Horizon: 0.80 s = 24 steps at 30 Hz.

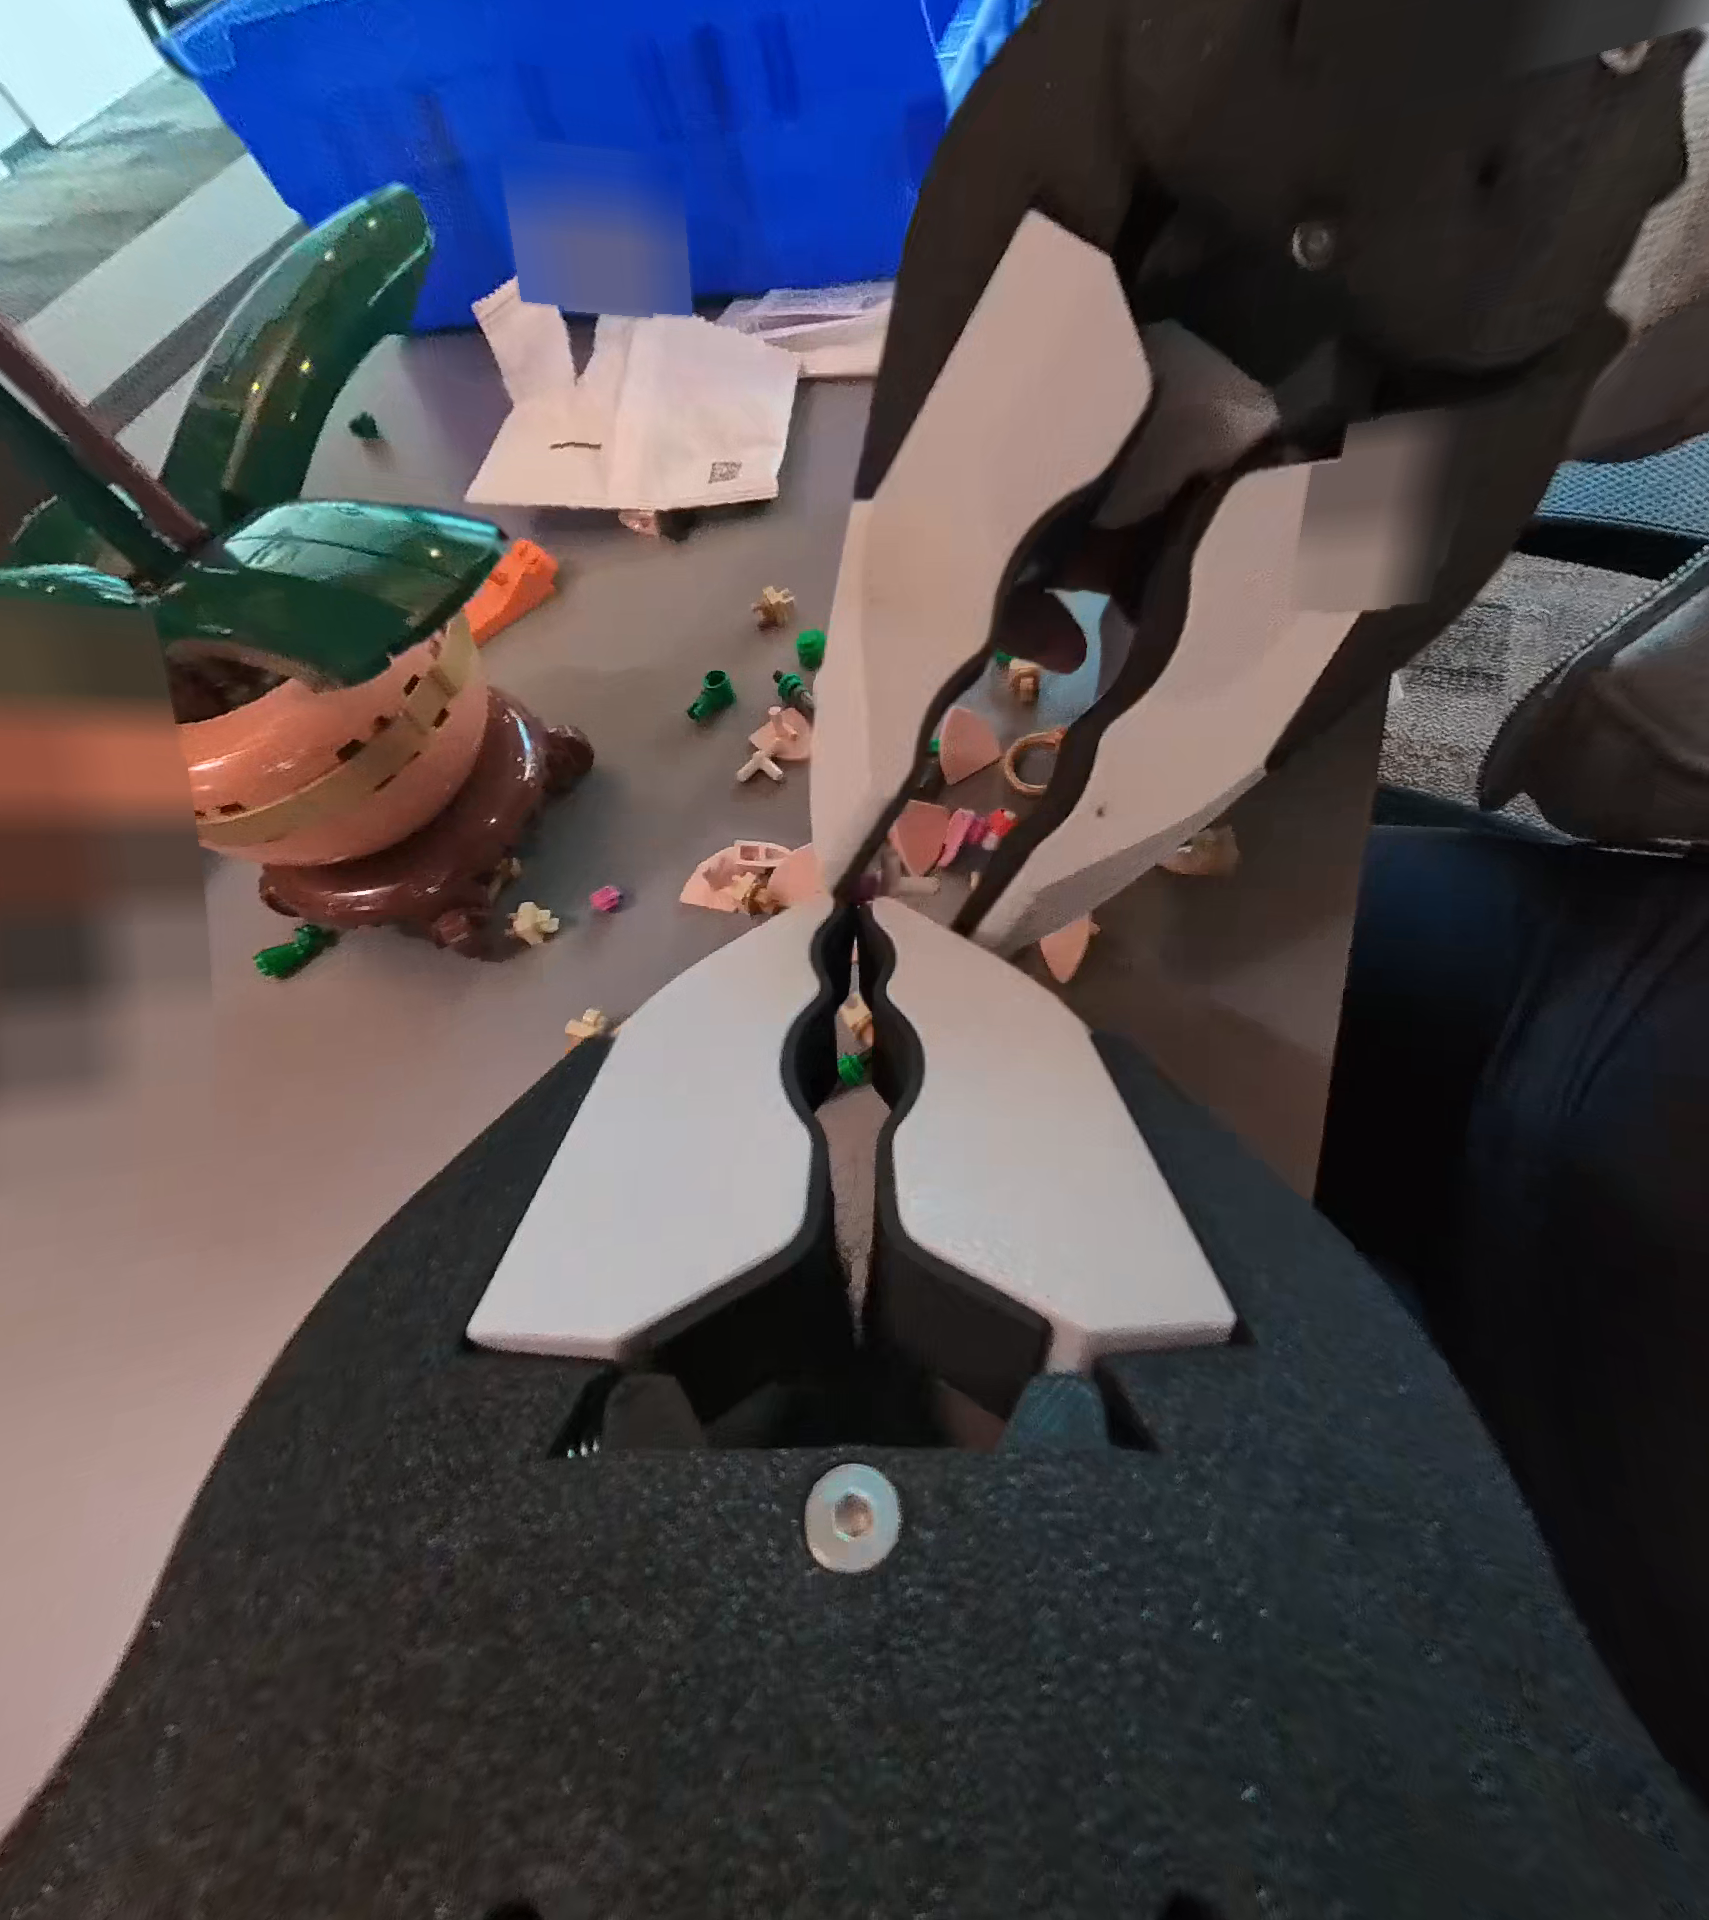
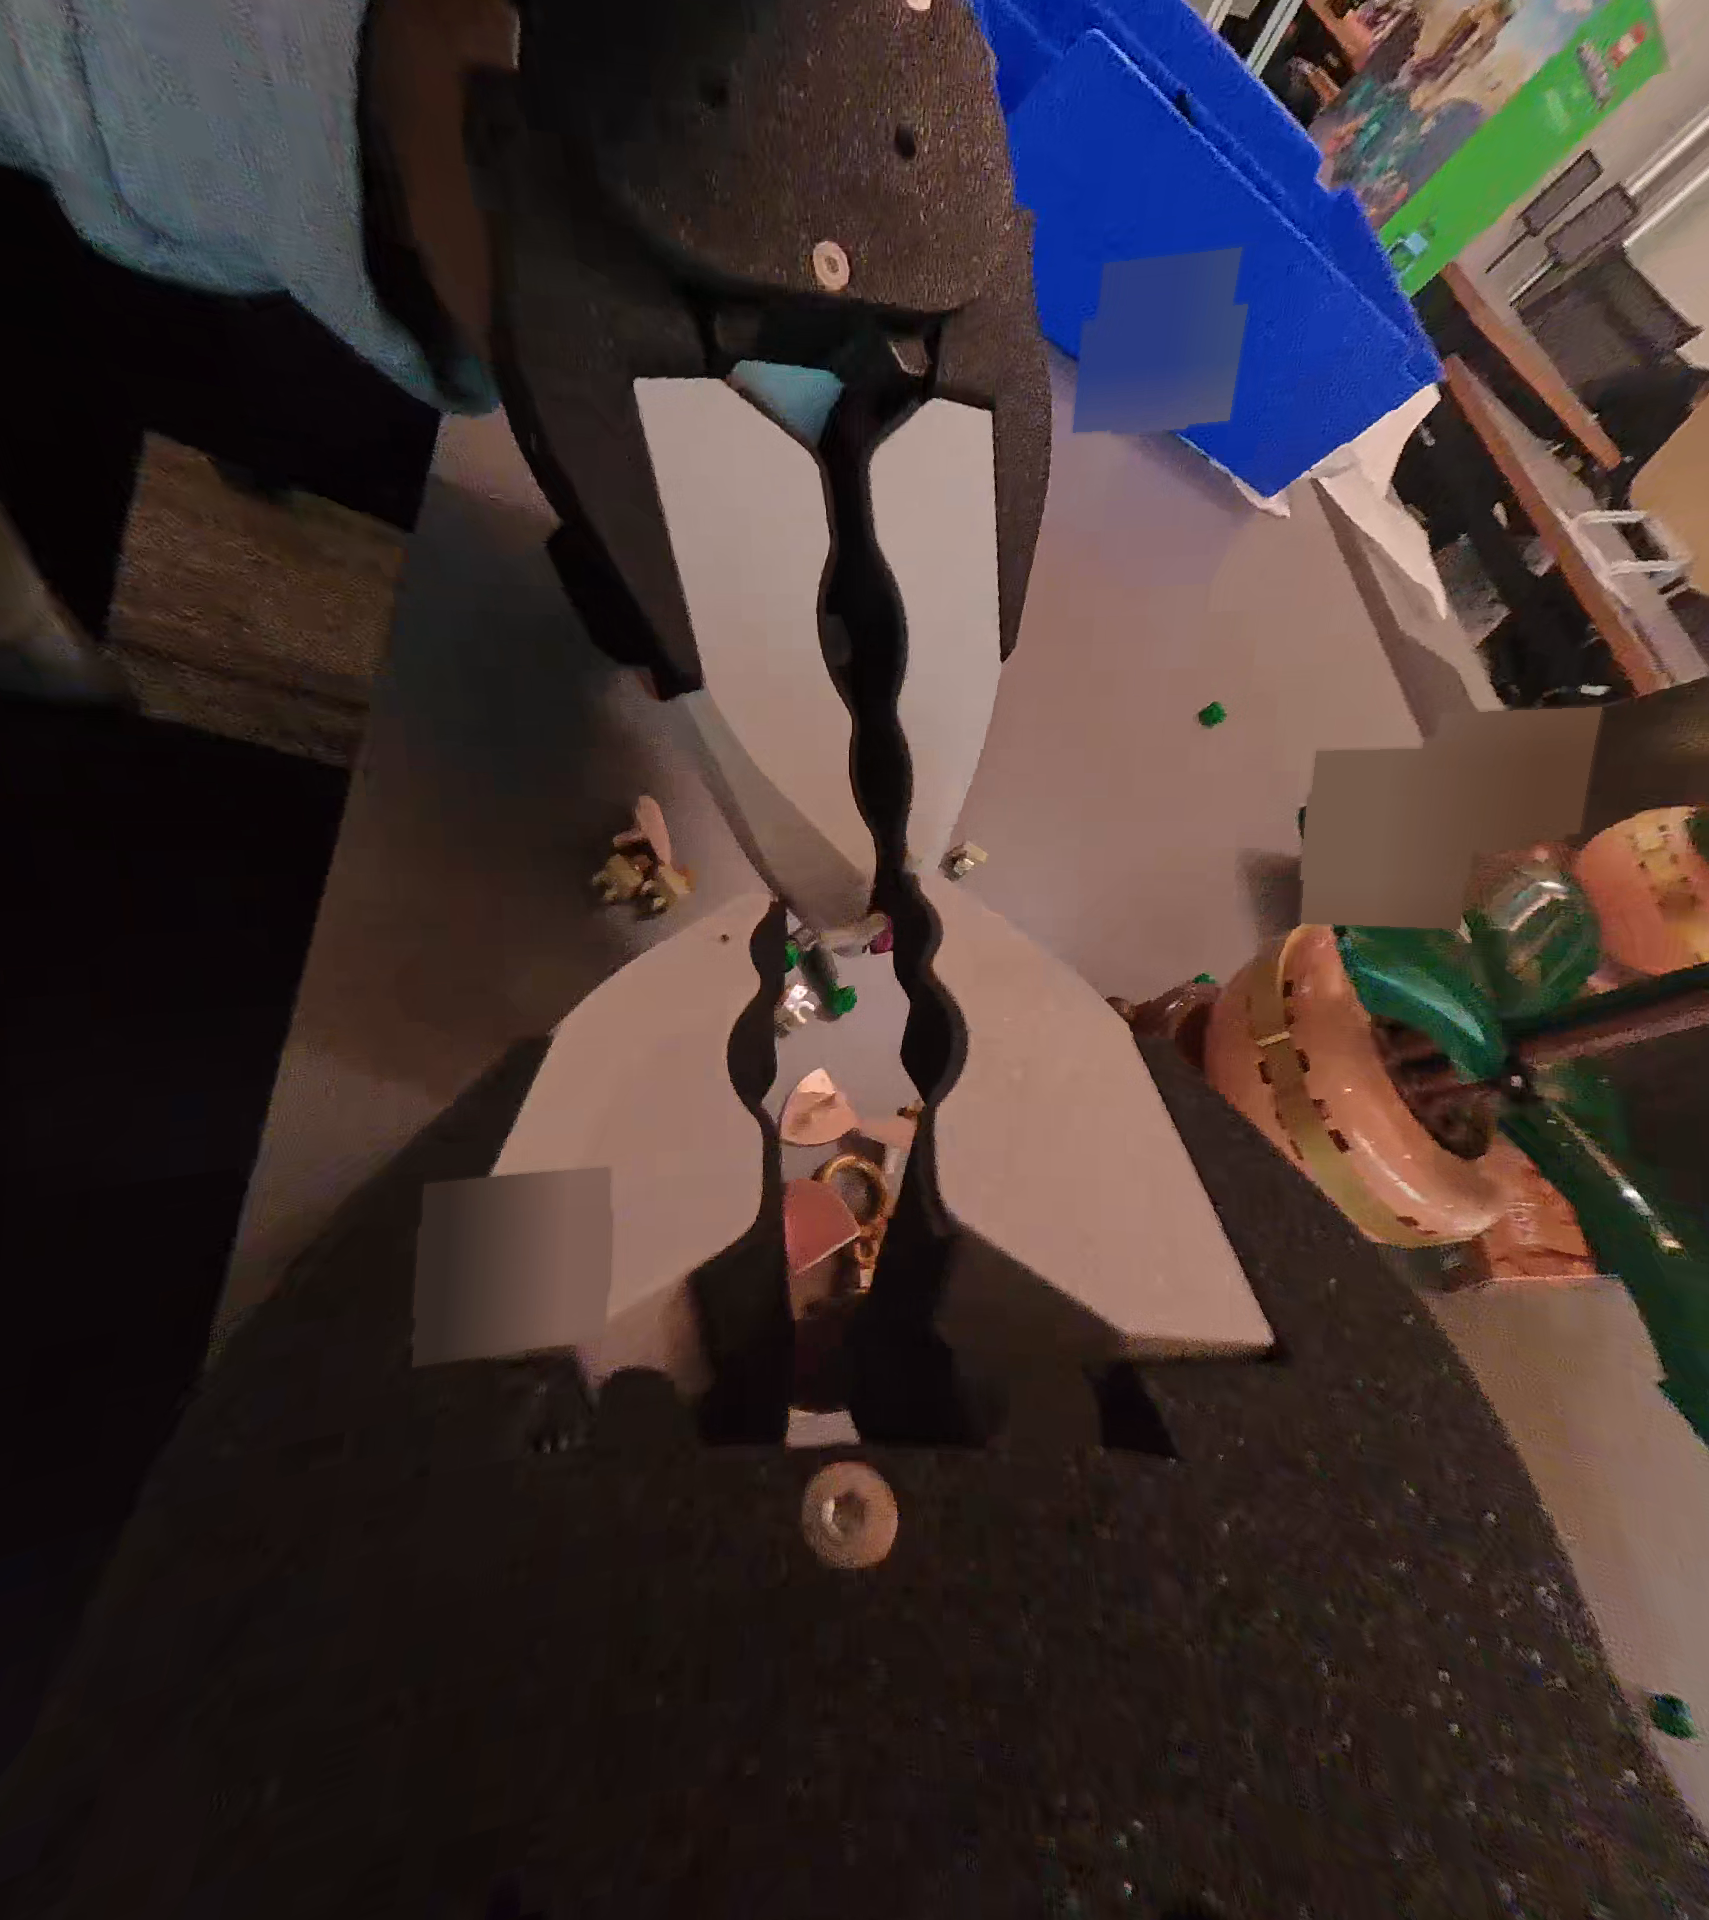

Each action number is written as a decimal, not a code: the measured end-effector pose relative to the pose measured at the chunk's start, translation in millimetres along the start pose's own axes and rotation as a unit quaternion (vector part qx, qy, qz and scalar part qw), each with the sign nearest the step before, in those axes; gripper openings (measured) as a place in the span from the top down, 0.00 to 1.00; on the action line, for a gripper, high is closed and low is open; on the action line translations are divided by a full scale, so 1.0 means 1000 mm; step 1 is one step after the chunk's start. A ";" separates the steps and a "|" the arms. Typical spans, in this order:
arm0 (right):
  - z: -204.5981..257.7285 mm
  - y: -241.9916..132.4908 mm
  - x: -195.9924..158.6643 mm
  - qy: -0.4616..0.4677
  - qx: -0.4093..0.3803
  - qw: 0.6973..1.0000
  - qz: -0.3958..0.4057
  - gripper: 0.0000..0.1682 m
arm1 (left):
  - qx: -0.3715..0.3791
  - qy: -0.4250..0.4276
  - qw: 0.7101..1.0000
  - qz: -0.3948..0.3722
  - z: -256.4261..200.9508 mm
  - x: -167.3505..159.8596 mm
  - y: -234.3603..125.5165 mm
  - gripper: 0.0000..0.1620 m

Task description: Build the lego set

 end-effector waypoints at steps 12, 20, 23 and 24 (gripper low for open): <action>0.002 -0.001 -0.017 0.032 0.020 0.999 0.013 1.00 | 0.063 -0.023 0.997 0.025 0.031 -0.014 -0.007 1.00; -0.038 -0.048 -0.043 0.198 -0.062 0.978 0.016 0.86 | 0.144 -0.068 0.981 -0.108 0.064 -0.001 -0.042 0.94; -0.074 -0.094 -0.044 0.352 -0.188 0.910 -0.114 0.82 | 0.120 -0.138 0.956 -0.231 0.071 0.019 -0.071 0.81; -0.084 -0.113 -0.043 0.405 -0.219 0.870 -0.178 0.78 | 0.114 -0.153 0.945 -0.265 0.074 0.025 -0.081 0.73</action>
Point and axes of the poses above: each gripper's, where its closed fingertips meet, y out along the fingers, x out of its top, z = x × y across the jaws, the point moved 1 cm from there along -y, back along the fingers, and after that the axes turned 6 degrees about -y, right-handed, at the moved point
